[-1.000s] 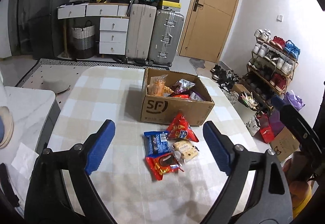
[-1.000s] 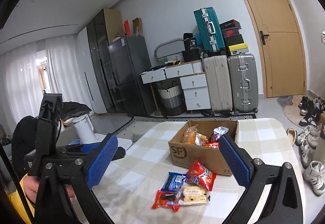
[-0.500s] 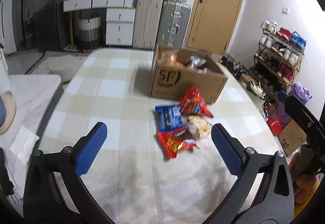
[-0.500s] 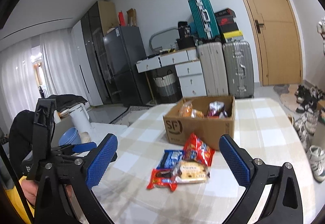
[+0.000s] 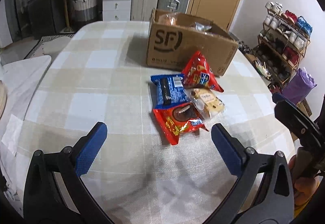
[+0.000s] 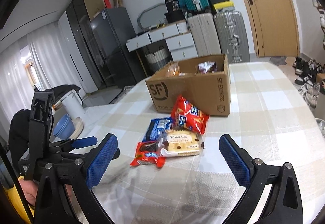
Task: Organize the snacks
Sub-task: 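Move both tools back toward the remaining snack packets, then grasp the cream sandwich pack with the right tool while the left tool grasps the red cookie pack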
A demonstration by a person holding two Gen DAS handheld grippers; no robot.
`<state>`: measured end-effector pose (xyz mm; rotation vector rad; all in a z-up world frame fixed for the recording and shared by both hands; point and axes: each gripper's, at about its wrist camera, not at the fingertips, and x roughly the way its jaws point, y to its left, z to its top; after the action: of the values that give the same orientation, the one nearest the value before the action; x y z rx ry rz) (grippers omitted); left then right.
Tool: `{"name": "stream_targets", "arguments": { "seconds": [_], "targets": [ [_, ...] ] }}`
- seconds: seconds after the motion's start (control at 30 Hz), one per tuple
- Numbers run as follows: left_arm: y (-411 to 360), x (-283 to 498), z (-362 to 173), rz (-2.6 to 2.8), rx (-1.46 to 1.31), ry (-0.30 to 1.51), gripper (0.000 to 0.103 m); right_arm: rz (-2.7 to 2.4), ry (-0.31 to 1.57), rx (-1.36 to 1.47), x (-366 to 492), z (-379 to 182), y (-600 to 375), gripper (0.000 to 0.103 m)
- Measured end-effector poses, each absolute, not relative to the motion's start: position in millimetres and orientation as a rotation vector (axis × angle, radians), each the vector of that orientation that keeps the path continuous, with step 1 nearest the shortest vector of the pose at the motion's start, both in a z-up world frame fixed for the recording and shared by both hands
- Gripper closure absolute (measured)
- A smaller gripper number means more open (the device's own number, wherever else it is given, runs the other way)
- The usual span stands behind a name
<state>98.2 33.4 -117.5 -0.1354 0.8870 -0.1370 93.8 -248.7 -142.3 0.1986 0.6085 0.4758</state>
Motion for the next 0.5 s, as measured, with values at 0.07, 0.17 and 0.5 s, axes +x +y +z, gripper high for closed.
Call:
{"name": "stream_targets", "arguments": {
  "seconds": [0.07, 0.17, 0.5],
  "targets": [
    [31, 103, -123, -0.139, -0.134, 0.902, 0.001, 0.472, 0.646, 0.185, 104, -149, -245, 0.001],
    [28, 110, -131, -0.136, -0.137, 0.919, 0.001, 0.49, 0.731, 0.188, 127, -165, -240, 0.001],
    [38, 132, -150, -0.12, -0.179, 0.956, 0.001, 0.544, 0.887, 0.194, 187, -199, -219, 0.001]
  ]
}}
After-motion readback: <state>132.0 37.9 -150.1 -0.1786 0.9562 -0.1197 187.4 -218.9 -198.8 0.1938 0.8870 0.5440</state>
